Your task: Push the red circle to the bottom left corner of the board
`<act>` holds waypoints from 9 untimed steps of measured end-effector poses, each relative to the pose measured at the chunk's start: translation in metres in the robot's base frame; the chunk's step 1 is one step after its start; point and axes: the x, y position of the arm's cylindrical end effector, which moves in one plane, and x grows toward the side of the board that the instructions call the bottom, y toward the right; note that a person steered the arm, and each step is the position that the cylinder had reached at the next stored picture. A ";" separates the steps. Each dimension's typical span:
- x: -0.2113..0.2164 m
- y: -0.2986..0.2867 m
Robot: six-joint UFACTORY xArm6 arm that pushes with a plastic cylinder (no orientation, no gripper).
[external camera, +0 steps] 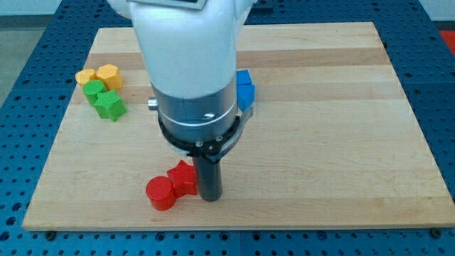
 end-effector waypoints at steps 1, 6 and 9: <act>0.001 -0.022; -0.004 -0.132; -0.015 -0.176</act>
